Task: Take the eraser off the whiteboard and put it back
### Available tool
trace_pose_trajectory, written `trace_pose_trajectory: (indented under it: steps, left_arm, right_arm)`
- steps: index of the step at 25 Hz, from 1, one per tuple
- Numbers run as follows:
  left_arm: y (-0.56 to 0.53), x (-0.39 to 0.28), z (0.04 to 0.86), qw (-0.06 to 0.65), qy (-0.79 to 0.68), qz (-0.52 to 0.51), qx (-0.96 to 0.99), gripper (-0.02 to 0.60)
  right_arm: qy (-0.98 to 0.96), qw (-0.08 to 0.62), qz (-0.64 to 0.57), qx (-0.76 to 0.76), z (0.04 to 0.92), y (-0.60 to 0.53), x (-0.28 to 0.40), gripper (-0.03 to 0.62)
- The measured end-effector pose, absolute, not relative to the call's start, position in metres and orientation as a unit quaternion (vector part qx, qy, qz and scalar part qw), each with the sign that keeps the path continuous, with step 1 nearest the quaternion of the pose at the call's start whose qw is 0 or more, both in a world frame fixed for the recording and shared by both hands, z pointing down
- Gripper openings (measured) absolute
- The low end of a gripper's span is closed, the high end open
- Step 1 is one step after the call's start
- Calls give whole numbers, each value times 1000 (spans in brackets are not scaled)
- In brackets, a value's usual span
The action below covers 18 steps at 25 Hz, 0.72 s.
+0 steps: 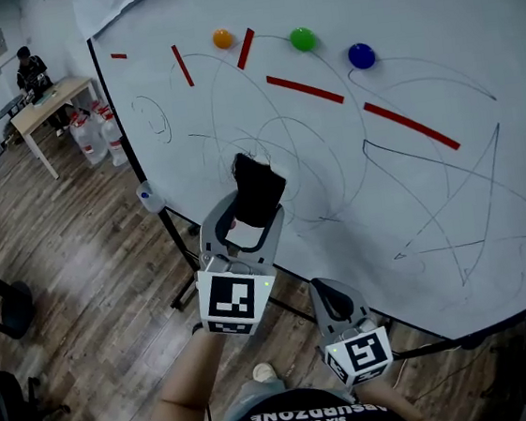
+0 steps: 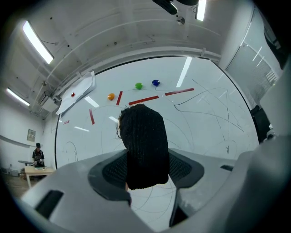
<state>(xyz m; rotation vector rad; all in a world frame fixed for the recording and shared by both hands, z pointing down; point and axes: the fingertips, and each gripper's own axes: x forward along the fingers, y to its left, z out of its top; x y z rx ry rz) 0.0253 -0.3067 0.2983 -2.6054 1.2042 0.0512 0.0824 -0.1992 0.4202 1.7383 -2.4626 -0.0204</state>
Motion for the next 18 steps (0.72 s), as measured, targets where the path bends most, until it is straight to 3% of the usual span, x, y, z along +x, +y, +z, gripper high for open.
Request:
trace_pose_trajectory:
  steps: [18]
  left_arm:
    - [-326,62,294,127,383,27,-915,241]
  right_arm:
    - [-797,62,-7,601,419,-208,99,-2]
